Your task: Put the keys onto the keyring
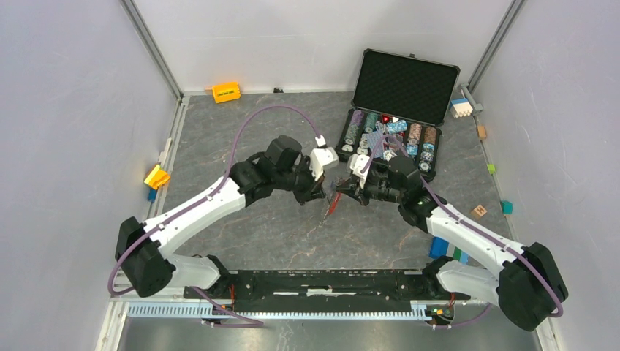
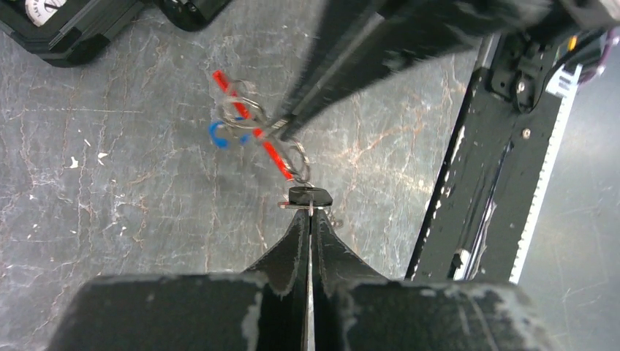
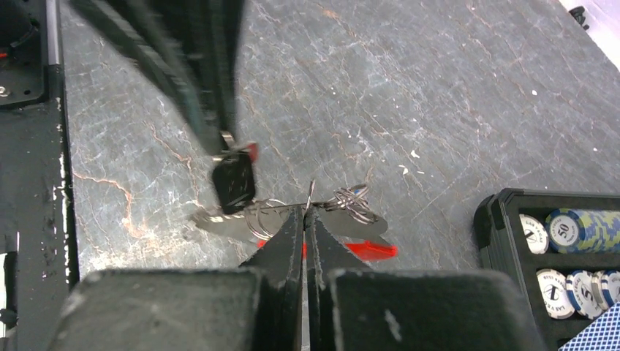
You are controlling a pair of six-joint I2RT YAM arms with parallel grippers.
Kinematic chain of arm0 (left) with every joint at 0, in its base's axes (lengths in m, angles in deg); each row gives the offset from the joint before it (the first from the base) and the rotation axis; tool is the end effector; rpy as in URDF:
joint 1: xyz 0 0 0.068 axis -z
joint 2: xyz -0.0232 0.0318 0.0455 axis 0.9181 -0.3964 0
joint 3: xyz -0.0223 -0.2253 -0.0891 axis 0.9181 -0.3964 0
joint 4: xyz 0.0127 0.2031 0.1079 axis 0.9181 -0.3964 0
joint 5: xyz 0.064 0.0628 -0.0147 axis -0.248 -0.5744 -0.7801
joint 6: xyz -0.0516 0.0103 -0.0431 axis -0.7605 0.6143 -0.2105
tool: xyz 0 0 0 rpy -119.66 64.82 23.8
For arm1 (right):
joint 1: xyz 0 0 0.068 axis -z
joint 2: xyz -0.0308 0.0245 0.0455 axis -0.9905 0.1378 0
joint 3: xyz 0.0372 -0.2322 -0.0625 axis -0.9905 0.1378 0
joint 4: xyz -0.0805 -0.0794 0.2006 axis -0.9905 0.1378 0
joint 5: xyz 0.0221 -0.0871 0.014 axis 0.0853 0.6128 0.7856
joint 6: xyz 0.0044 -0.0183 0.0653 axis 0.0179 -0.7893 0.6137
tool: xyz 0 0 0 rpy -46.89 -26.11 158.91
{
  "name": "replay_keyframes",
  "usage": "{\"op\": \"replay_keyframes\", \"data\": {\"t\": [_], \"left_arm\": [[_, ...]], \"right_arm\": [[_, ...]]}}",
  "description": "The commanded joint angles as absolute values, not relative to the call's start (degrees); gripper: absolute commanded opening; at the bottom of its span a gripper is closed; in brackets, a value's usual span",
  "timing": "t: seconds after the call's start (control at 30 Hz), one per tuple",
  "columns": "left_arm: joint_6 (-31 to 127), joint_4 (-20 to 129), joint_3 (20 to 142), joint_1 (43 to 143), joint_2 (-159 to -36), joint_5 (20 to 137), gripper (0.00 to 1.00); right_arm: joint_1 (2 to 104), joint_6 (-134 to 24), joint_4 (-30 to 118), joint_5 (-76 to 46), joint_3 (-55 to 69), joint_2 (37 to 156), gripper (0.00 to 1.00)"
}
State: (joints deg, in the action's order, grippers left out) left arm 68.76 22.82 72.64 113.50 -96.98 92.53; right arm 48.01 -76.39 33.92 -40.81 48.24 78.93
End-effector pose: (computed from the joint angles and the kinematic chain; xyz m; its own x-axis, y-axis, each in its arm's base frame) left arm 0.1708 -0.2124 0.2773 -0.2921 0.5346 -0.7930 0.9336 0.3394 -0.1151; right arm 0.1839 0.1608 0.2330 -0.0389 -0.2795 -0.9594 -0.9389 0.3388 -0.0606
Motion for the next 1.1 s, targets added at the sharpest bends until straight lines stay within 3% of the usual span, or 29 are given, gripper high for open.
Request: {"op": "replay_keyframes", "data": {"t": [0.0,0.13,1.07], "left_arm": [[59.9,31.4,72.4,109.1,-99.4,102.2,0.02],[59.7,31.7,73.0,108.8,-101.5,106.3,0.02],[62.1,34.7,71.7,108.7,-101.1,96.3,0.02]], "right_arm": [[48.2,-75.0,29.8,-43.1,46.9,76.8,0.0],[48.2,-74.7,29.7,-43.8,47.0,76.8,0.0],[48.2,-72.8,29.0,-47.2,47.0,79.2,0.0]]}}
